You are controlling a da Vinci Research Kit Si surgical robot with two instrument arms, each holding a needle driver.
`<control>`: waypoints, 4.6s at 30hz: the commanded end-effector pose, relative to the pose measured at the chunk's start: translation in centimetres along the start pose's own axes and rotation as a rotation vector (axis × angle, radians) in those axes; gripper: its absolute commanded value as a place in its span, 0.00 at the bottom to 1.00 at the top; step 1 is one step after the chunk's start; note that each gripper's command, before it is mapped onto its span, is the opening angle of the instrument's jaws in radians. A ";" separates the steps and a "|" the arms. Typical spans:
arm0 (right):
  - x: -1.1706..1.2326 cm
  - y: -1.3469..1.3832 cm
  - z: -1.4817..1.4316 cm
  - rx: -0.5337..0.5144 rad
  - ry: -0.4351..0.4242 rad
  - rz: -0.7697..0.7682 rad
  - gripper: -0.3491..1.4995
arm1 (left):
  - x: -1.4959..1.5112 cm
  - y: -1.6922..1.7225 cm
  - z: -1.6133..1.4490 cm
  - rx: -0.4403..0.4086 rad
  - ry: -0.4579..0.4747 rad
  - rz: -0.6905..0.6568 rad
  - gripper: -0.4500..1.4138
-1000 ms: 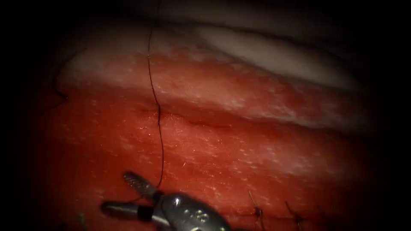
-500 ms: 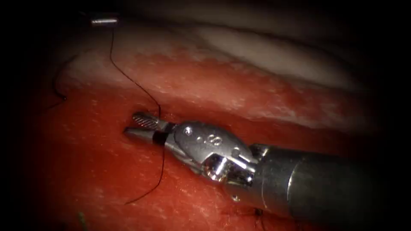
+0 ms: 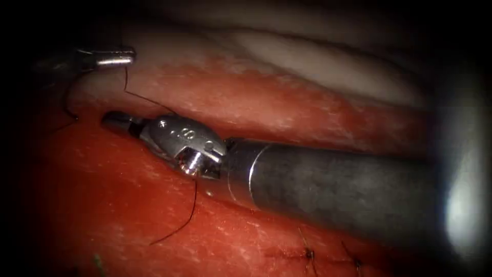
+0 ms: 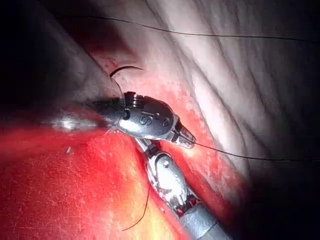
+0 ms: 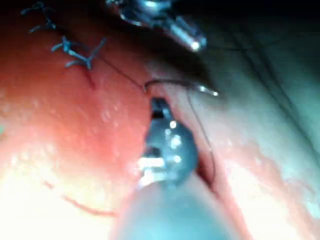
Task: Wound Closure
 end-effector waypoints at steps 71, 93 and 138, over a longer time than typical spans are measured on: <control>0.30 0.25 -0.99 0.619 0.256 0.171 0.37 | -1.22 0.55 0.28 -0.083 0.112 -0.129 0.05; 0.27 0.28 -0.96 1.022 -0.087 0.037 0.35 | -1.30 0.71 0.44 -0.146 0.092 -0.128 0.05; -0.04 0.28 -0.94 1.183 -0.313 -0.313 0.00 | -1.50 0.78 0.28 -0.184 0.055 -0.150 0.05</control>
